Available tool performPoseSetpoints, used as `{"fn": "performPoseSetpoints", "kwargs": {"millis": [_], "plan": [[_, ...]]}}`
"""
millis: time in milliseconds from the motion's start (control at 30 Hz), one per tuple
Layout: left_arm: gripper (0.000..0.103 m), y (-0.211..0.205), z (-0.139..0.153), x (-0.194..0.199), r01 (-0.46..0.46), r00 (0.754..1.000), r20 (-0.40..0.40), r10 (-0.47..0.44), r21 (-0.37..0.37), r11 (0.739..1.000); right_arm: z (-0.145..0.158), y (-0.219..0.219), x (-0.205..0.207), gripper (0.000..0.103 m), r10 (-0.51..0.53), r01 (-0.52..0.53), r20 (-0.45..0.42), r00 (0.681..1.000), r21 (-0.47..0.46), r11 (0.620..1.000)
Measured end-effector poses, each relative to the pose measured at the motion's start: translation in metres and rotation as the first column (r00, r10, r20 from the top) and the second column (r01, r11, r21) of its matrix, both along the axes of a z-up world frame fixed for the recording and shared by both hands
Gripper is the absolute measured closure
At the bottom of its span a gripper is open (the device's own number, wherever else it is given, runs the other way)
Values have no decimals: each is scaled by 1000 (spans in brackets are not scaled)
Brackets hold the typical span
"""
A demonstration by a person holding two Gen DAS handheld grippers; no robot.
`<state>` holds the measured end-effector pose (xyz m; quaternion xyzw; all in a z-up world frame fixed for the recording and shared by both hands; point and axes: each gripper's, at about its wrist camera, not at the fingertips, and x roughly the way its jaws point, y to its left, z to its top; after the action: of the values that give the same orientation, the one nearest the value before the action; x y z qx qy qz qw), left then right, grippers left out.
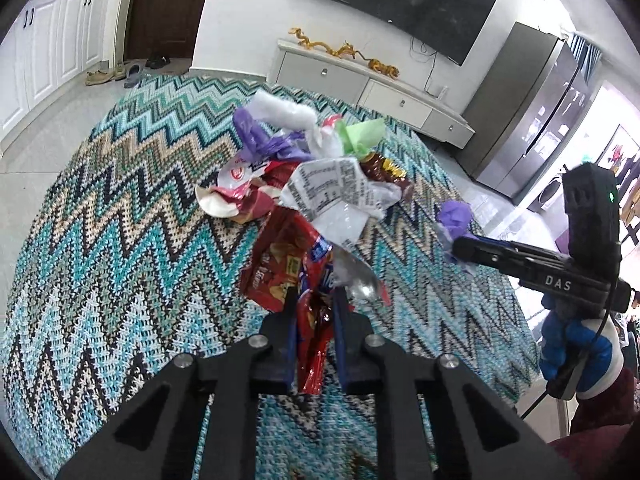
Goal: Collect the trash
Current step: 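Carry both wrappers to the white bin and open both tools over it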
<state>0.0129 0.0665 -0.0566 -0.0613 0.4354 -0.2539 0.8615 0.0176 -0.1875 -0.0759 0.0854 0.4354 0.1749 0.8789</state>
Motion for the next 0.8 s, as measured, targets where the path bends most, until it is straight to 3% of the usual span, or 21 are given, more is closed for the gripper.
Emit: {"fn": "performPoseSetpoints", "kwargs": {"millis": [233,433,633,800], "plan": [[89,-39,26,9,49,997,51,-51,24,998,18,-37,-17,74,-68,66,71,995,38,997],[89,-124,52,37,196,977,76,-199,42,980,21,-115,-31,74,-250,244,111,962,59,968],[89,-250,53,61,377,923,50,-380,72,924,0,-214,-40,74,-449,450,83,890,8,893],[88,-357,33,79,478,878,-14,-478,64,876,-36,-285,-39,73,-554,554,8,833,-37,832]]}}
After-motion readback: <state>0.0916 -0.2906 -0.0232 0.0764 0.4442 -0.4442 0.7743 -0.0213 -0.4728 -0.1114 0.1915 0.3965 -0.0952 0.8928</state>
